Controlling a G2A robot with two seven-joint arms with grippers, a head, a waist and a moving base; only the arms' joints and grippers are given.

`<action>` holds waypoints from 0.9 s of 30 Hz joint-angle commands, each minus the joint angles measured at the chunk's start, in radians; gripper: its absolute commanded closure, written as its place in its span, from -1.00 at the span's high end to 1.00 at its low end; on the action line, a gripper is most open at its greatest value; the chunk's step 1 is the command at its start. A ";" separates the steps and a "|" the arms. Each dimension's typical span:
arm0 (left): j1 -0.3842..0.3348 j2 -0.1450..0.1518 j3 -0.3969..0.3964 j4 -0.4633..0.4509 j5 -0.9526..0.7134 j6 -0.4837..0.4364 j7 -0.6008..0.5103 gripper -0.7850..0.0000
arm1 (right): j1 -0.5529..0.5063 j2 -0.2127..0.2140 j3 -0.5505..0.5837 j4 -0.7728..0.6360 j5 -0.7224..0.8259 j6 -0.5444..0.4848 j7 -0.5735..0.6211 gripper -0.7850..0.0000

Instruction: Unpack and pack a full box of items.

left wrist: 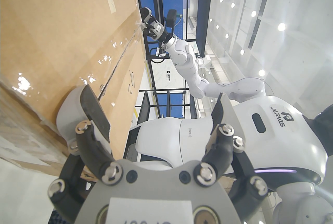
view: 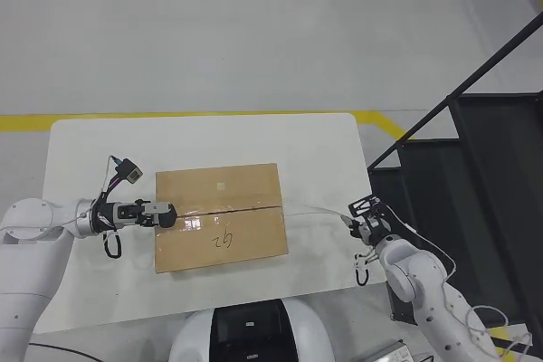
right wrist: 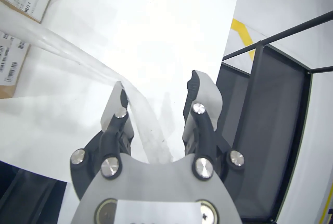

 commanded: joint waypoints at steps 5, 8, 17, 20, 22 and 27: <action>0.000 0.000 0.000 0.000 0.000 0.000 0.000 1.00 | 0.026 -0.001 0.001 0.026 -0.129 0.066 0.048 1.00; 0.000 0.000 0.000 0.000 0.000 0.000 0.000 1.00 | 0.022 -0.002 0.021 0.029 -0.129 0.084 0.057 1.00; 0.000 0.000 0.000 0.000 0.000 0.000 0.000 1.00 | -0.015 0.002 0.095 -0.019 -0.060 -0.029 0.002 1.00; 0.000 0.000 0.000 0.000 0.000 0.000 0.000 1.00 | -0.019 0.006 0.086 -0.036 -0.137 -0.088 -0.006 1.00; 0.000 0.000 0.000 0.000 0.000 0.000 0.000 1.00 | -0.021 0.008 0.076 -0.043 -0.185 -0.115 -0.009 1.00; 0.000 0.000 0.000 0.000 0.000 0.000 0.000 1.00 | -0.034 0.011 0.084 -0.063 -0.198 -0.184 -0.074 1.00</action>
